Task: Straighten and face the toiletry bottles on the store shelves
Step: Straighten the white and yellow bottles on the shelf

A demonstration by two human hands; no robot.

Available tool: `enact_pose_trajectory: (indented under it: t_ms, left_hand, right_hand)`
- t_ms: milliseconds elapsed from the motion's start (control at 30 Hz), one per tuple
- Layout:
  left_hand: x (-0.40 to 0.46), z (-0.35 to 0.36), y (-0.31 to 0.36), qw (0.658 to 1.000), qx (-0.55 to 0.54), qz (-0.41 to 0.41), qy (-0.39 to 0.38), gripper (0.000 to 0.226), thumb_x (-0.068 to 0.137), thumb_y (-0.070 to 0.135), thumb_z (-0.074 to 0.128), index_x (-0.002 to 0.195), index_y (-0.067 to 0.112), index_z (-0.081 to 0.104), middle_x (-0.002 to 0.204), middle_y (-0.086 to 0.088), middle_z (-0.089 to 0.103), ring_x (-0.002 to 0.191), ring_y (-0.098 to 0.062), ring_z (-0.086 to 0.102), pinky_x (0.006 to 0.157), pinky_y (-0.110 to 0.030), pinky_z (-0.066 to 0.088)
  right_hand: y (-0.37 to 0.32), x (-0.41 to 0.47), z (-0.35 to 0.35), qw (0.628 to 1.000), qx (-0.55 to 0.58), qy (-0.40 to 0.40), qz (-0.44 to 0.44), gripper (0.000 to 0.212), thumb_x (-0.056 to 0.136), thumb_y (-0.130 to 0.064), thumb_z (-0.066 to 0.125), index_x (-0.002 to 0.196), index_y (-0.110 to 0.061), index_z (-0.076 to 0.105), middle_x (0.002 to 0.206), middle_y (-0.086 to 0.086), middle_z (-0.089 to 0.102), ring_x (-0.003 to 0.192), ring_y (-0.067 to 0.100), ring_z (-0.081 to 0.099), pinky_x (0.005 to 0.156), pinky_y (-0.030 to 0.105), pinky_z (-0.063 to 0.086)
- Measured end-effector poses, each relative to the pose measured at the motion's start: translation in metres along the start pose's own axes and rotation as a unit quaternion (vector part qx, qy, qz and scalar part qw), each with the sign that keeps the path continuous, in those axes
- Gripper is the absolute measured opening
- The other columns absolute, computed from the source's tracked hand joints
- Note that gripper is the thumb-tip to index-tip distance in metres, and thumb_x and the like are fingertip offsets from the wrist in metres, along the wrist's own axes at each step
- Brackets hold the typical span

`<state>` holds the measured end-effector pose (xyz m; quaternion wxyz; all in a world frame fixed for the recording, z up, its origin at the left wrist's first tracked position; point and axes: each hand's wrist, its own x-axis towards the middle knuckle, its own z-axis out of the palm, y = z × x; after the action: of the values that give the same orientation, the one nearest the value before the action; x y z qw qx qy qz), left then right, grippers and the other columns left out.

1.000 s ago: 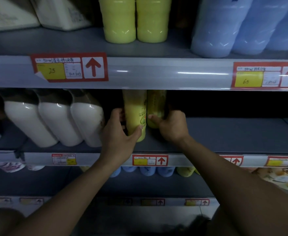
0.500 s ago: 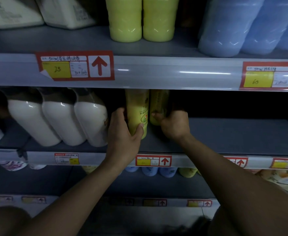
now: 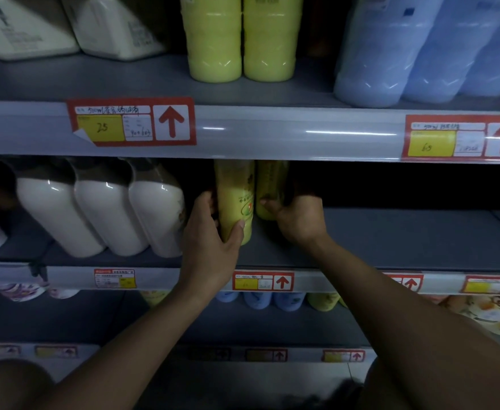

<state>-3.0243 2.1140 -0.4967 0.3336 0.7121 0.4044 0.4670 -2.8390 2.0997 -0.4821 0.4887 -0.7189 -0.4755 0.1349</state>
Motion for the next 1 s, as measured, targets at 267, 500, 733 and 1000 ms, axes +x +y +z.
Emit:
enact_pose_trajectory:
  t_ms: [267,500,733,1000]
  left_hand:
    - [-0.006,-0.003,0.0,1.0,-0.011,0.007,-0.015,0.074,0.09,0.01,0.077,0.152,0.022,0.037,0.138,0.013,0.054,0.129,0.0,0.056,0.106,-0.029,0.051]
    - [-0.018,-0.014,0.009,1.0,0.006,0.023,-0.016,0.08,0.09,0.01,0.077,0.151,0.035,0.032,0.137,0.026,0.05,0.131,0.007,0.049,0.107,-0.02,0.044]
    - [-0.033,-0.035,0.016,1.0,0.015,0.024,-0.002,0.067,0.088,0.009,0.078,0.145,0.024,0.046,0.131,0.008,0.059,0.12,-0.002,0.058,0.098,-0.026,0.052]
    - [-0.057,-0.065,0.035,0.998,0.032,0.049,0.018,0.047,0.087,0.001,0.075,0.112,0.038,0.061,0.108,0.008,0.063,0.096,-0.006,0.067,0.078,-0.023,0.058]
  right_hand:
    - [-0.001,-0.001,0.001,1.0,-0.01,-0.008,0.005,0.052,0.087,-0.024,0.083,0.132,-0.008,0.063,0.131,0.011,0.068,0.117,0.027,0.064,0.091,0.025,0.049]
    - [0.005,-0.005,-0.004,0.995,-0.091,-0.035,0.037,0.039,0.088,-0.036,0.08,0.105,-0.002,0.071,0.103,0.018,0.074,0.094,0.035,0.071,0.077,0.044,0.059]
    - [0.012,-0.031,-0.017,0.986,-0.16,-0.036,0.005,0.051,0.083,-0.036,0.074,0.127,-0.015,0.059,0.123,0.012,0.065,0.113,0.034,0.063,0.092,0.042,0.054]
    - [-0.021,-0.08,-0.053,0.993,-0.108,-0.01,-0.051,0.039,0.087,-0.015,0.072,0.124,-0.021,0.064,0.114,-0.001,0.067,0.104,0.019,0.066,0.089,0.044,0.058]
